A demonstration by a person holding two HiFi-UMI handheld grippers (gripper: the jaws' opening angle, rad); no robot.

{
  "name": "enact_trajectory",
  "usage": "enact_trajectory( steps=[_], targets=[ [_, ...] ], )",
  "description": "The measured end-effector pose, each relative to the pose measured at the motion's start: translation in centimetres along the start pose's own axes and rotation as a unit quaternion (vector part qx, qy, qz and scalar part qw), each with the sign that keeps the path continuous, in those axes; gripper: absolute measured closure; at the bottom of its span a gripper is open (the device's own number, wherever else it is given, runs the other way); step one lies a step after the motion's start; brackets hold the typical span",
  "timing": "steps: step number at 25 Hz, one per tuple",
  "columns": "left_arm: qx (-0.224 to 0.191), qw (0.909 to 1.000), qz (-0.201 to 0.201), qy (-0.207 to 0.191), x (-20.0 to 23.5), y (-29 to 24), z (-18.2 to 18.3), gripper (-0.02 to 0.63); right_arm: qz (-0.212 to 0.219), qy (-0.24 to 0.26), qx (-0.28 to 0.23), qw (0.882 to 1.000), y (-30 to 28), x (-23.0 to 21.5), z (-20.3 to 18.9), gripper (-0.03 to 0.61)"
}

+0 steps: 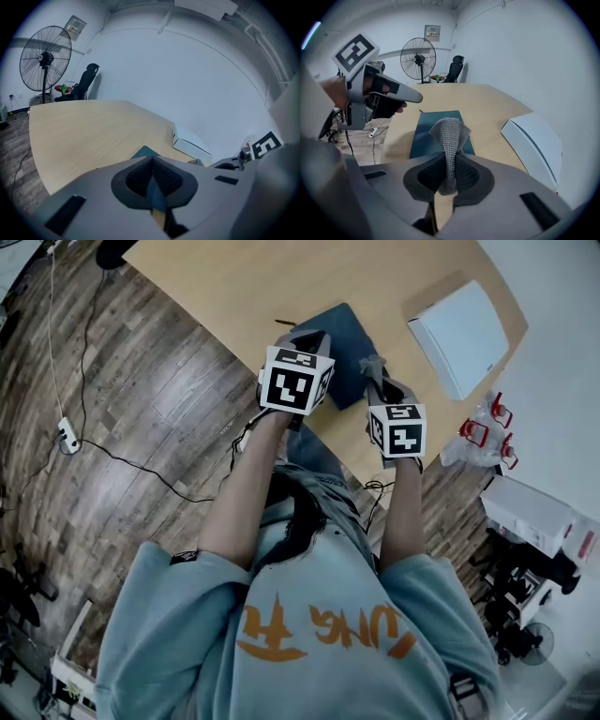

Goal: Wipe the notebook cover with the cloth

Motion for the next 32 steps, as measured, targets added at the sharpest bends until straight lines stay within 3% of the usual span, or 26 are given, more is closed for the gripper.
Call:
enact_trajectory(
  steps=[13,32],
  targets=[
    [-0.050,0.9958,0.012,0.076,2.8,-0.4,3.2,0.597,0.024,0.062,-0.030,0.997,-4.1,-1.9,7.2,0.548],
    [-0.043,0.9887,0.036,0.139,6.0,-4.1,4.5,0.597,0.066,0.087,-0.034,0.993,-12.0,-5.4,12.1,0.548]
  ],
)
Point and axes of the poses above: the fingertips, and each gripper's own axes: y backward along the fingers, x to its left, z out of its top, the point moved 9 cm from there along y, backward along the fingers, and after that the axes turned 12 degrees about y, right-handed, at the moved point
